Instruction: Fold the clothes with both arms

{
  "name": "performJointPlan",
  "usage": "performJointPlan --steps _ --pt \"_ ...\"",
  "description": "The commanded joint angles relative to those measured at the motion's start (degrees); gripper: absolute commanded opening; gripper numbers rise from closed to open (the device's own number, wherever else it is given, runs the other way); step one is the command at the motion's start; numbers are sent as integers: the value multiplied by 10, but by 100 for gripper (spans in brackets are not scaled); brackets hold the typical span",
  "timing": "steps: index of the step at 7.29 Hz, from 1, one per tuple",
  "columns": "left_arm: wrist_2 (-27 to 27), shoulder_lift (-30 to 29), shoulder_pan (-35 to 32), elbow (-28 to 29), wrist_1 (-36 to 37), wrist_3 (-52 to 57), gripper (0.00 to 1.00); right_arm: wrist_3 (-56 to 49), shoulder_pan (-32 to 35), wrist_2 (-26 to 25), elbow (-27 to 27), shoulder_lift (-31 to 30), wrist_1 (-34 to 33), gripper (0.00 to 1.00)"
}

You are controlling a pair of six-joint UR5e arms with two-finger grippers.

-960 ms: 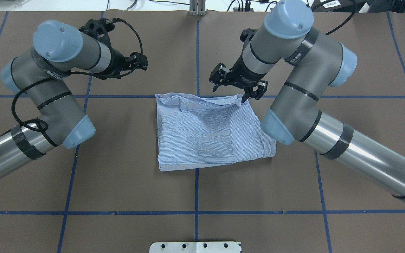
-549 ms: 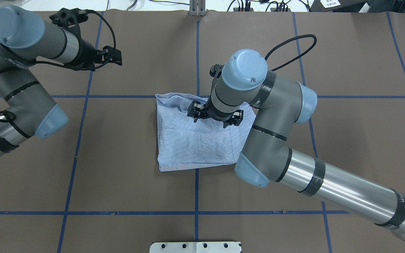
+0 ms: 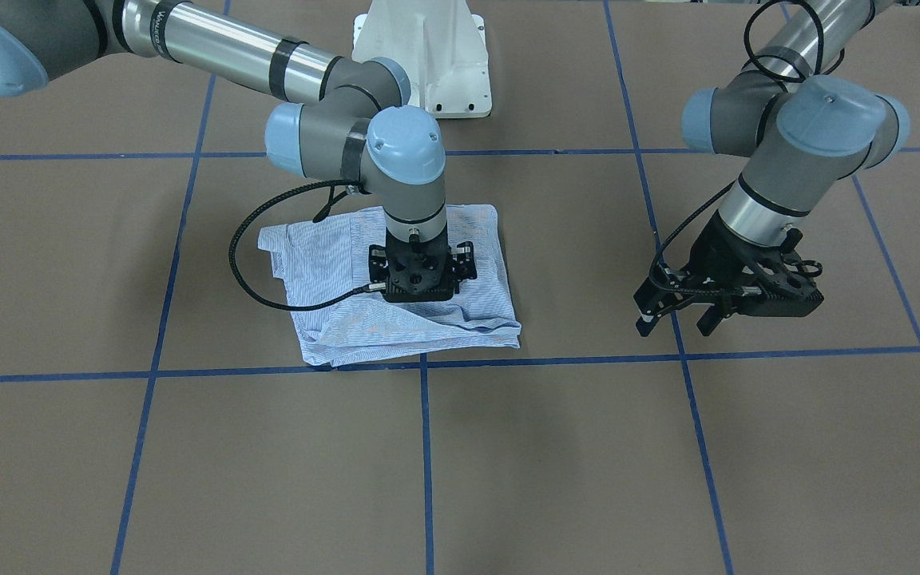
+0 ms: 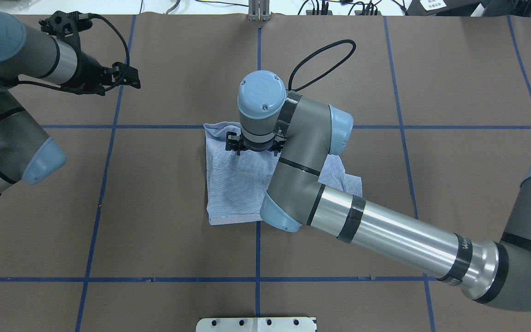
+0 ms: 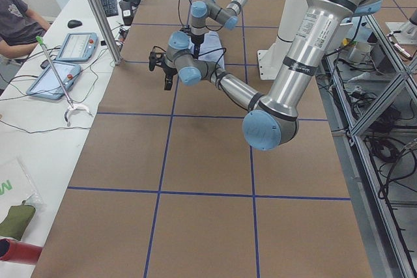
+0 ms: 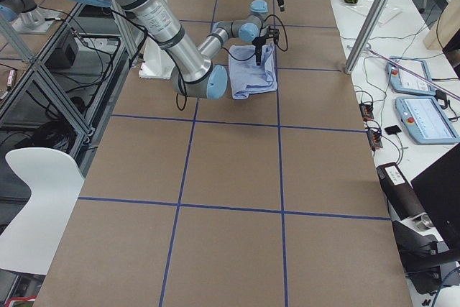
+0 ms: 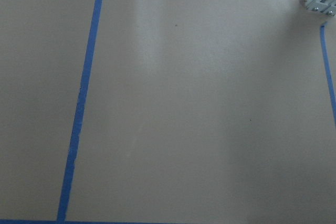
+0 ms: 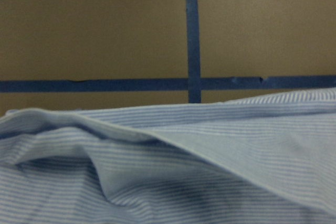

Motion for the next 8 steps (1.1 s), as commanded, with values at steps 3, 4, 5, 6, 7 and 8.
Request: performJointPlan --steps 3,4,5,6,7,8 --pt "1 11 -1 -16 1 -1 99 -86 45 -62 -146 41 107 100" --pt "1 16 0 -16 1 -1 99 -115 62 -63 -159 49 111 100" --pt "1 17 0 -16 0 -1 99 -116 67 -66 -159 57 111 100" --pt "0 16 -1 -17 1 0 99 -115 76 -63 -156 62 110 100" --pt "-2 16 -10 -19 1 2 99 -117 92 -44 -135 60 103 100" --pt "-12 18 -23 -24 1 34 99 -119 126 19 -98 48 64 100"
